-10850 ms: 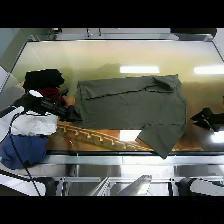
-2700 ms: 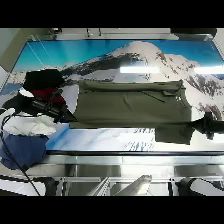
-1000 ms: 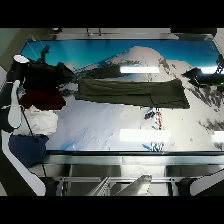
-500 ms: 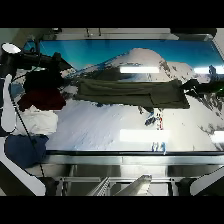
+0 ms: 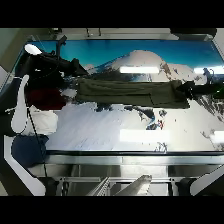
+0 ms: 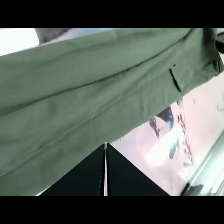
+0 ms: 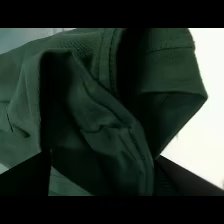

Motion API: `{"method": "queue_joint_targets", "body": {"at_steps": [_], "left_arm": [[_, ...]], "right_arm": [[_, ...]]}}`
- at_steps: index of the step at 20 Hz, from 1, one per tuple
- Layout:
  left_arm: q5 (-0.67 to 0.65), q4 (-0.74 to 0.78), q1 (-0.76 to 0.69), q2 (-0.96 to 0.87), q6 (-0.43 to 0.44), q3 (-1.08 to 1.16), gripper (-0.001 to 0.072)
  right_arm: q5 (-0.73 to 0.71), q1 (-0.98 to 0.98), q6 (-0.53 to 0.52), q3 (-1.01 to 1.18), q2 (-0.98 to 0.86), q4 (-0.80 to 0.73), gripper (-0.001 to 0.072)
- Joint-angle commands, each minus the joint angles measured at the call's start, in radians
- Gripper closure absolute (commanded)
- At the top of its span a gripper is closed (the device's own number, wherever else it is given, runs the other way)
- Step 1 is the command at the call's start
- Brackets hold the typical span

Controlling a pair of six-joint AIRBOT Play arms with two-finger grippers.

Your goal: Fold the shirts.

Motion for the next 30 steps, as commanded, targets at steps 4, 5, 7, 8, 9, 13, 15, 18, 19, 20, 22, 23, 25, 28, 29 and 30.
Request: {"method": "queue_joint_targets", "body": {"at_steps": [4, 5, 7, 8, 9, 13, 15, 18, 19, 20, 22, 23, 25, 28, 29, 30], "left_arm": [[0.0, 0.004, -0.077, -0.028, 0.022, -0.001, 0.0694], [0.004, 0.018, -0.087, -0.028, 0.022, 0.0, 0.0693], [0.004, 0.041, -0.102, -0.029, 0.022, 0.0, 0.0693], [0.004, 0.06, -0.113, -0.029, 0.023, 0.0, 0.0693], [0.006, 0.085, -0.124, -0.029, 0.022, -0.001, 0.0693], [0.069, 0.235, -0.196, -0.033, 0.02, 0.0, 0.0693], [0.13, 0.253, -0.24, -0.057, 0.016, 0.0, 0.0693], [0.219, 0.253, -0.319, -0.121, -0.031, 0.0, 0.0695], [0.254, 0.253, -0.348, -0.145, -0.044, 0.007, 0.0695], [0.269, 0.252, -0.375, -0.172, -0.061, 0.036, 0.0695], [0.296, 0.252, -0.431, -0.22, -0.077, 0.096, 0.0695], [0.343, 0.252, -0.457, -0.226, -0.077, 0.093, 0.0695], [0.466, 0.252, -0.497, -0.223, -0.077, 0.046, 0.0694], [0.526, 0.25, -0.526, -0.224, -0.077, 0.018, 0.0693], [0.505, 0.25, -0.528, -0.224, -0.077, 0.032, 0.0693], [0.454, 0.252, -0.522, -0.222, -0.077, 0.06, 0.0694]], "right_arm": [[-0.005, 0.005, -0.006, 0.001, -0.007, 0.024, 0.0614], [-0.007, 0.006, -0.007, 0.001, -0.007, 0.024, 0.0619], [-0.006, 0.006, -0.007, 0.002, -0.006, 0.024, 0.0697], [-0.005, 0.006, -0.006, 0.003, -0.006, 0.026, 0.0697], [0.0, 0.006, -0.006, 0.004, -0.004, 0.035, 0.0697], [0.084, 0.013, -0.006, 0.049, 0.019, 0.183, 0.0697], [0.13, 0.032, 0.014, 0.085, 0.054, 0.197, 0.0697], [0.161, 0.08, 0.053, 0.101, 0.143, 0.198, 0.0697], [0.161, 0.101, 0.069, 0.102, 0.178, 0.201, 0.0697], [0.162, 0.124, 0.088, 0.102, 0.211, 0.205, 0.0697], [0.161, 0.183, 0.132, 0.102, 0.278, 0.256, 0.0697], [0.156, 0.216, 0.15, 0.102, 0.31, 0.299, 0.0697], [0.12, 0.29, 0.18, 0.102, 0.356, 0.367, 0.0697], [0.064, 0.4, 0.235, 0.101, 0.373, 0.368, 0.0697], [0.051, 0.438, 0.238, 0.101, 0.37, 0.368, 0.0697], [0.029, 0.472, 0.238, 0.101, 0.367, 0.369, 0.0697]]}}
